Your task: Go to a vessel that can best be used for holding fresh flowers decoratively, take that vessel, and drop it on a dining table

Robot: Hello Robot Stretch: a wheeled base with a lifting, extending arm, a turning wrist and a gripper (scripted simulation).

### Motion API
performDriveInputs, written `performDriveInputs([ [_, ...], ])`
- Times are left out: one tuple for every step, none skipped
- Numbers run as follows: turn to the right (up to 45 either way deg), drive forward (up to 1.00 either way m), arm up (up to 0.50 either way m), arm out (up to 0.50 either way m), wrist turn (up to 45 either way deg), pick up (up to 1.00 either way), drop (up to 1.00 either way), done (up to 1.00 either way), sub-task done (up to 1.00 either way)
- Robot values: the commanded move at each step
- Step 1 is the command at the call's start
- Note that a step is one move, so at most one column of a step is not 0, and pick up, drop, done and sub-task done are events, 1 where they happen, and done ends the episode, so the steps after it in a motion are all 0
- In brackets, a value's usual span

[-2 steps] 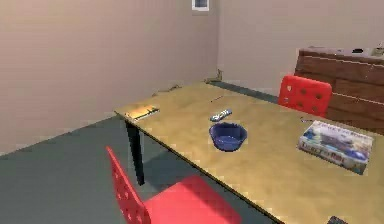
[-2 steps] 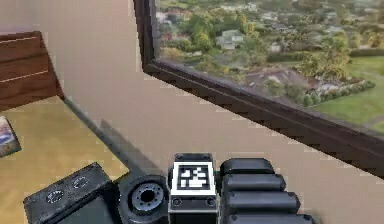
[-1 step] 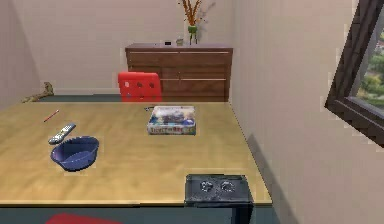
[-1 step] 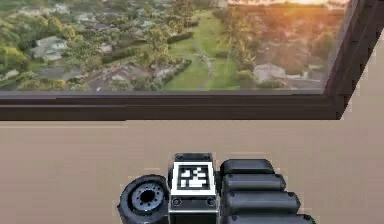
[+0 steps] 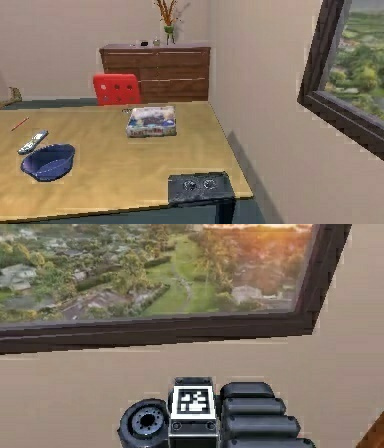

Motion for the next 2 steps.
performDriveInputs([
  [-45.0, 0.0, 0.0, 0.0, 0.0, 0.0, 0.0, 0.0, 0.0],
  [-45.0, 0.0, 0.0, 0.0, 0.0, 0.0, 0.0, 0.0, 0.0],
])
